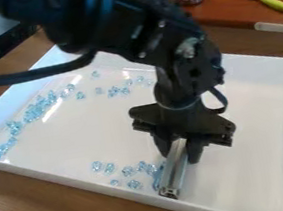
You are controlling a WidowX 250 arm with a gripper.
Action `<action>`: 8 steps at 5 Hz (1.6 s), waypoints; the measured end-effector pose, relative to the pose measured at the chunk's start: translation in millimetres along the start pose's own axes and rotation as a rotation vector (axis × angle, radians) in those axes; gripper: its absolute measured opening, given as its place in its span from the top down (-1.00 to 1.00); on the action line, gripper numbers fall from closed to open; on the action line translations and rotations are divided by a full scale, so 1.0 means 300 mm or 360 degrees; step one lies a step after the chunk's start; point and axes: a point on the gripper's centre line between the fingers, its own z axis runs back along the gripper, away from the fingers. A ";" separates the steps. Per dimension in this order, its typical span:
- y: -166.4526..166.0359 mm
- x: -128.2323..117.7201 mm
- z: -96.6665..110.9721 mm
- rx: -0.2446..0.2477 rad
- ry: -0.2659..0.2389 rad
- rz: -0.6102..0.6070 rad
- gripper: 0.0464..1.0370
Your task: Sweep into pile
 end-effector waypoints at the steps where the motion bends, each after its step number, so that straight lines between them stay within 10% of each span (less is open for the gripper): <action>1: 0.106 -0.031 -0.001 0.0019 0.0048 0.0031 0.33; 4: 0.268 -0.059 -0.010 0.0004 0.0011 -0.0081 0.33; 8: 0.607 -0.076 -0.029 0.0195 0.0057 -0.0308 0.33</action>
